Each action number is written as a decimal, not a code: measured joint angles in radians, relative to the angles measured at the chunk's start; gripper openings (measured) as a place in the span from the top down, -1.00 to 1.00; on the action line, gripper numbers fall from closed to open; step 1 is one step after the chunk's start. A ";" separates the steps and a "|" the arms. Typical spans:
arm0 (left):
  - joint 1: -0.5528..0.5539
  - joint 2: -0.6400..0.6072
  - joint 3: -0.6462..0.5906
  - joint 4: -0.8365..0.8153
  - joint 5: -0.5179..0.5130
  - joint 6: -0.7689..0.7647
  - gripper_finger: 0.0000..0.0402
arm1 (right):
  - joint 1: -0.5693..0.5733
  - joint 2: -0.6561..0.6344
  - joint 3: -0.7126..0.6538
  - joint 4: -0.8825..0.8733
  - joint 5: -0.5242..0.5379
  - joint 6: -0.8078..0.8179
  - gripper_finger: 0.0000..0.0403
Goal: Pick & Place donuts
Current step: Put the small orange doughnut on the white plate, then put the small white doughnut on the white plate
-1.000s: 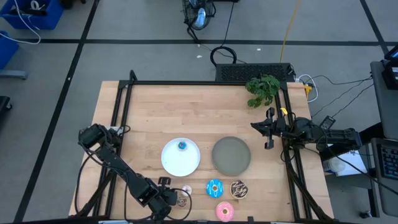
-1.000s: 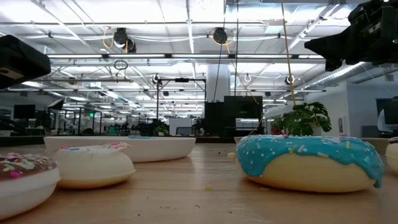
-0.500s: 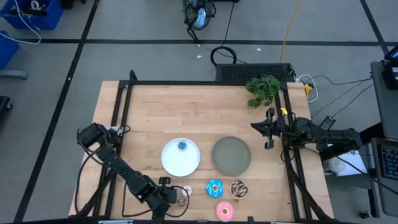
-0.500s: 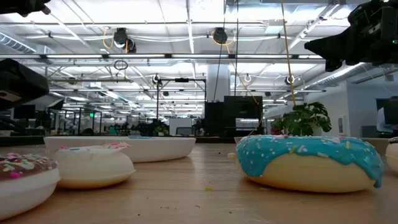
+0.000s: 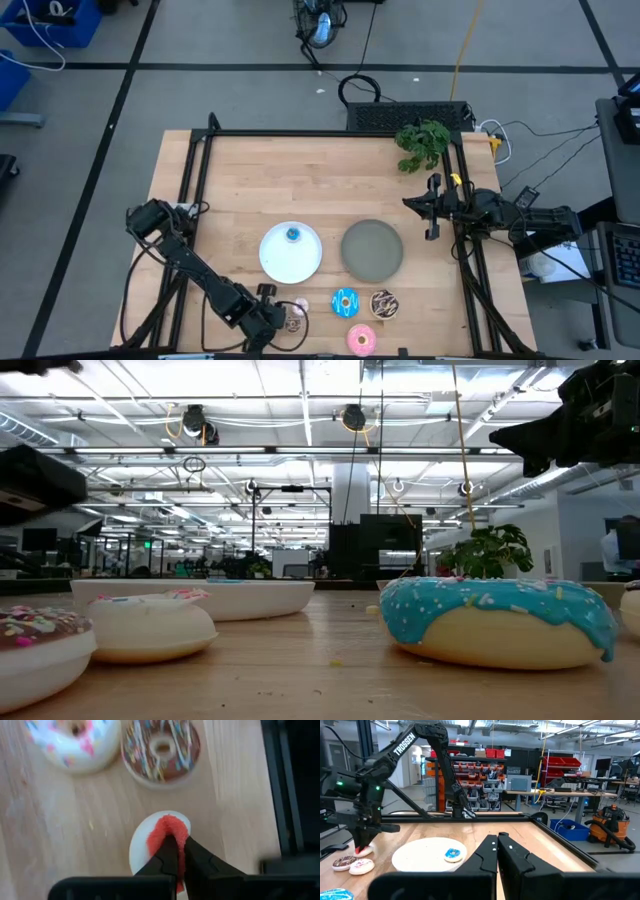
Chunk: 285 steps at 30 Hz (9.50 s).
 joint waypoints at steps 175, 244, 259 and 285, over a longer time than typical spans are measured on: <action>0.247 0.370 0.741 -0.680 -0.040 0.464 0.29 | 0.000 0.000 0.000 0.005 0.001 -0.004 1.00; 0.278 0.378 0.666 -0.555 0.076 0.524 0.96 | 0.000 0.000 0.000 0.005 0.001 -0.002 1.00; 0.320 0.309 0.971 -0.996 -0.059 0.509 0.91 | 0.000 0.000 0.000 0.005 0.001 -0.002 1.00; 0.610 0.224 0.528 -0.686 -0.031 0.666 0.95 | 0.000 0.000 0.000 0.005 0.000 -0.013 1.00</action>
